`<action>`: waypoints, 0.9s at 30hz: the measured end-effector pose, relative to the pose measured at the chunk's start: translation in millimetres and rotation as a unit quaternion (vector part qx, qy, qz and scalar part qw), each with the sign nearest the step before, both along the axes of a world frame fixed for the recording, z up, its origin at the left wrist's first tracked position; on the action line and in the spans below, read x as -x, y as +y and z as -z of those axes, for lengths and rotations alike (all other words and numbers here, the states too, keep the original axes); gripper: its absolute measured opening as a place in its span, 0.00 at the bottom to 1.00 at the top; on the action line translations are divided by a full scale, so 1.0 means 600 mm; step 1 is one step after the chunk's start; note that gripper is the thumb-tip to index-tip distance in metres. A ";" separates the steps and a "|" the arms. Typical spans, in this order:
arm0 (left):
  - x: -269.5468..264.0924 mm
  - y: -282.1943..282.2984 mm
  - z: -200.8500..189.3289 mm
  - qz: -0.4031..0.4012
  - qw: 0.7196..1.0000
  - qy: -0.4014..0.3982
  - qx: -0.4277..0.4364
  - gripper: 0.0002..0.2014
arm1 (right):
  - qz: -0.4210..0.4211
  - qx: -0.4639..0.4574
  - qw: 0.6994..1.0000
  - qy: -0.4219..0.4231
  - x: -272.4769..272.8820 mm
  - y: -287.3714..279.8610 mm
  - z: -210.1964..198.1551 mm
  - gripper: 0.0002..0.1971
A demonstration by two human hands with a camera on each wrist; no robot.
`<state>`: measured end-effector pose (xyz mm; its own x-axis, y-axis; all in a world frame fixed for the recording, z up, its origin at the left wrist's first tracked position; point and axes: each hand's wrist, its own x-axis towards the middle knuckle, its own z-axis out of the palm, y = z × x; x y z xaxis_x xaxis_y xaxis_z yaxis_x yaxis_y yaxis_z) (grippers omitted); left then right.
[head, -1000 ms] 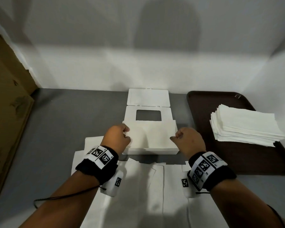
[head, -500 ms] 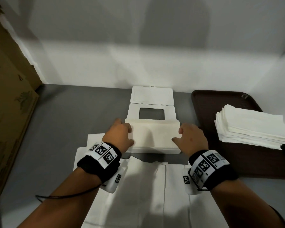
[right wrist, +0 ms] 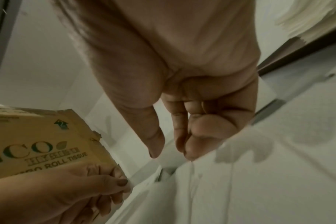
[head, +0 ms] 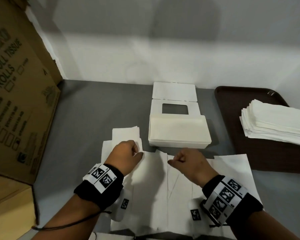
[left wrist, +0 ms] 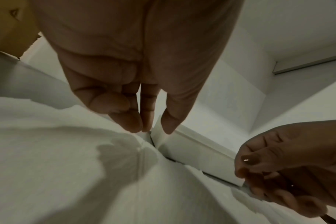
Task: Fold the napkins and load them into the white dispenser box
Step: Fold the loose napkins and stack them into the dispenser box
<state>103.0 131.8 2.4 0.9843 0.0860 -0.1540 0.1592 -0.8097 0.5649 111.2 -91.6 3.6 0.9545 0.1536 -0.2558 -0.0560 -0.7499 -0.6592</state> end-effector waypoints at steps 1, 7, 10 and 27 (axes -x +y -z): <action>0.010 0.005 0.005 0.000 1.000 0.009 0.004 0.09 | -0.004 -0.001 1.000 0.016 0.010 0.010 0.008 0.15; 0.052 0.015 0.034 -0.008 0.998 0.058 0.032 0.14 | 0.034 0.037 0.998 0.046 0.044 0.049 0.025 0.15; 0.060 0.013 0.044 0.007 0.997 0.073 0.026 0.20 | 0.064 0.046 0.996 0.040 0.052 0.066 0.023 0.17; 0.064 0.017 0.059 0.029 0.998 0.042 0.030 0.30 | 0.069 -0.008 0.997 -0.043 0.087 0.088 0.025 0.16</action>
<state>64.5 142.3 -33.0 0.9710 0.0183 -0.2385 0.1620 -0.7837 0.5996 58.8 -39.0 -11.7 0.9852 0.0234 -0.1701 -0.0998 -0.7278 -0.6784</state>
